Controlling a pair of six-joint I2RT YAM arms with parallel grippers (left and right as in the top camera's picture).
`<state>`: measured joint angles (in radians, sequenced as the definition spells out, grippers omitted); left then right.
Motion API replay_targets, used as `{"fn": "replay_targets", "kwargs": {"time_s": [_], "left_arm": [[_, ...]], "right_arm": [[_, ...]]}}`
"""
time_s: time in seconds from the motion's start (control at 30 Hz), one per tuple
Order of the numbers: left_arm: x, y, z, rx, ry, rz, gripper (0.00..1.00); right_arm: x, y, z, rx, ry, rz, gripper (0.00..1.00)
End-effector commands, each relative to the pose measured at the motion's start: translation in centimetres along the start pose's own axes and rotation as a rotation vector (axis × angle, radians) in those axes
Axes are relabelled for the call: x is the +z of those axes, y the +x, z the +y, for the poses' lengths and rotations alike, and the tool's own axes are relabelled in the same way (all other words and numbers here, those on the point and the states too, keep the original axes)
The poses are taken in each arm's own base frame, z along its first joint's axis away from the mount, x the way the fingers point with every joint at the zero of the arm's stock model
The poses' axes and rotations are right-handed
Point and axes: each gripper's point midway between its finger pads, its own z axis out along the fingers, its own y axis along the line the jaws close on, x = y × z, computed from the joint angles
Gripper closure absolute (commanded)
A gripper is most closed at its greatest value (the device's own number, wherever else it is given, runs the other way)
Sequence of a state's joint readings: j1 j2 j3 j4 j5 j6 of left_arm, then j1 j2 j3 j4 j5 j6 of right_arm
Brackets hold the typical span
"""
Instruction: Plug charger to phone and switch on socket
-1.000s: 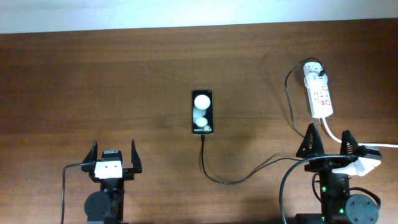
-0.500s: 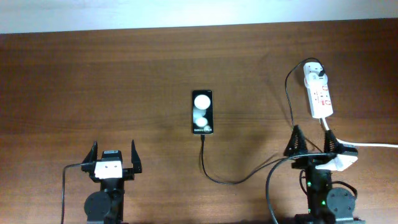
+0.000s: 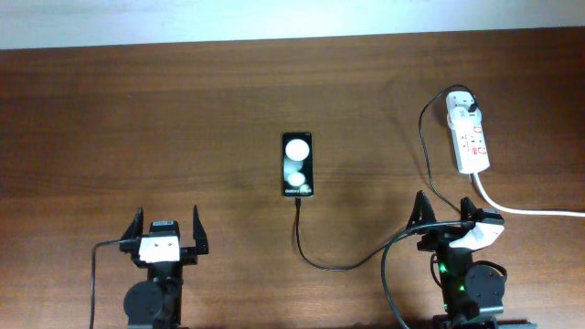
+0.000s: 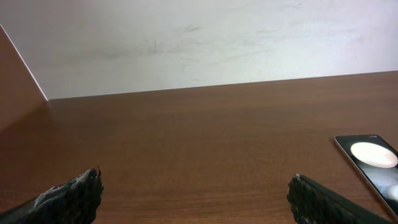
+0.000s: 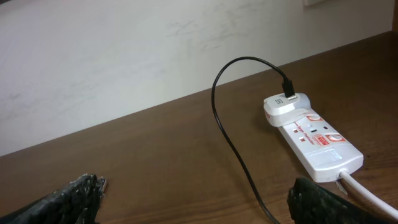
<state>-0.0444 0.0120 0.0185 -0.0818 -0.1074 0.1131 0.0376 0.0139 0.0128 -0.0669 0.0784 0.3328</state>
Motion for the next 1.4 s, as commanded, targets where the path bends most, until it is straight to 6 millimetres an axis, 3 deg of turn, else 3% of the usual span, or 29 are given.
{"fn": "replay_targets", "kwargs": {"time_s": [0.0,0.13,0.17,0.27,1.37], "left_arm": [[0.02,0.16,-0.01,0.016,0.002,0.0,0.01],[0.02,0.16,-0.01,0.016,0.002,0.0,0.01],[0.02,0.16,-0.01,0.016,0.002,0.0,0.01],[0.02,0.16,-0.01,0.016,0.002,0.0,0.01],[0.02,0.16,-0.01,0.016,0.002,0.0,0.01]], "right_arm": [[-0.01,0.27,0.02,-0.005,-0.002,0.003,0.01],[-0.02,0.14,-0.23,-0.033,0.013,-0.004,0.01],[-0.01,0.27,0.09,-0.18,-0.006,0.003,0.01],[-0.02,0.47,0.45,-0.402,-0.03,0.008,0.01],[-0.02,0.47,0.43,-0.408,-0.029,0.008,0.01]]}}
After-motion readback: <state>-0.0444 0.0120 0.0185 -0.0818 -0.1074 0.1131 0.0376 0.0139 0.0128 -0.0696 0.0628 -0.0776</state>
